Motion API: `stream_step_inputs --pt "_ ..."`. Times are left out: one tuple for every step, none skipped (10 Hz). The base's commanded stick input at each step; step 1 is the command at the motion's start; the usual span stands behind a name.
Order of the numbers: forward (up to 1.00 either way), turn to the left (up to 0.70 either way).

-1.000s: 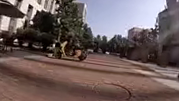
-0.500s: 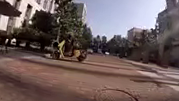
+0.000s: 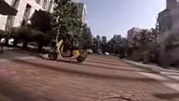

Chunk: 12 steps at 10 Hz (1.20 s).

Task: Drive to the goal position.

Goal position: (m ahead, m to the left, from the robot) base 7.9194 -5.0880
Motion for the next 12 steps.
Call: stream_step_inputs --pt "0.7 -0.04" --pt "0.7 -0.11" --pt "0.7 -0.14" --pt "0.7 -0.14" --pt "0.7 -0.14" --pt "0.7 0.0" --pt "0.7 0.0" --pt "0.7 0.0" --pt "0.7 0.0" --pt "0.7 0.0" --pt "0.7 0.0" --pt "0.7 0.0"
